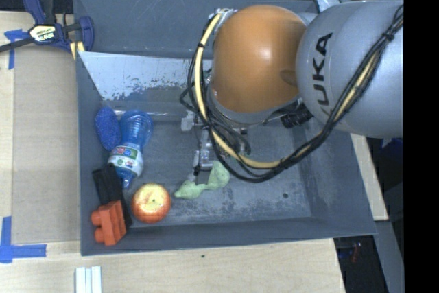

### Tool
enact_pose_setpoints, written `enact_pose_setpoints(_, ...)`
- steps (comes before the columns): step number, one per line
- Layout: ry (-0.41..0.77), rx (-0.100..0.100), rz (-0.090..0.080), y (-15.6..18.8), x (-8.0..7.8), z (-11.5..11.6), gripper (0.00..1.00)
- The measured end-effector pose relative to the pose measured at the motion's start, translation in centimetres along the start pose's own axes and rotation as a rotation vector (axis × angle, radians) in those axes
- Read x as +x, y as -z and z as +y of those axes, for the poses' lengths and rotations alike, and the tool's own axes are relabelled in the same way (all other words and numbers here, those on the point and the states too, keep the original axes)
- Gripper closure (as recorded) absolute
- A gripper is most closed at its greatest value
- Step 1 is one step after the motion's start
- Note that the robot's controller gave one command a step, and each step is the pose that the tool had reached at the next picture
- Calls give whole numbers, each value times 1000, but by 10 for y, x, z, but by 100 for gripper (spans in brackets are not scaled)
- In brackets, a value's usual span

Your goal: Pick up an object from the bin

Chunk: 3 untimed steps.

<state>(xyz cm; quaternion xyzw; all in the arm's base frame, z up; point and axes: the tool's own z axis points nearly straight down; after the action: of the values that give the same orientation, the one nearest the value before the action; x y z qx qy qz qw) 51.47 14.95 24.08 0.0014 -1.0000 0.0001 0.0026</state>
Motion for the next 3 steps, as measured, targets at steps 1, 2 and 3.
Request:
enact_pose_setpoints(1, -3, -1, -8, 4, -2, -1, 0)
enact_pose_setpoints(2, 281, -1, -15, -54, -12, -40, 0)
enact_pose_setpoints(3, 578, 1, -10, -80, -9, -52, 0)
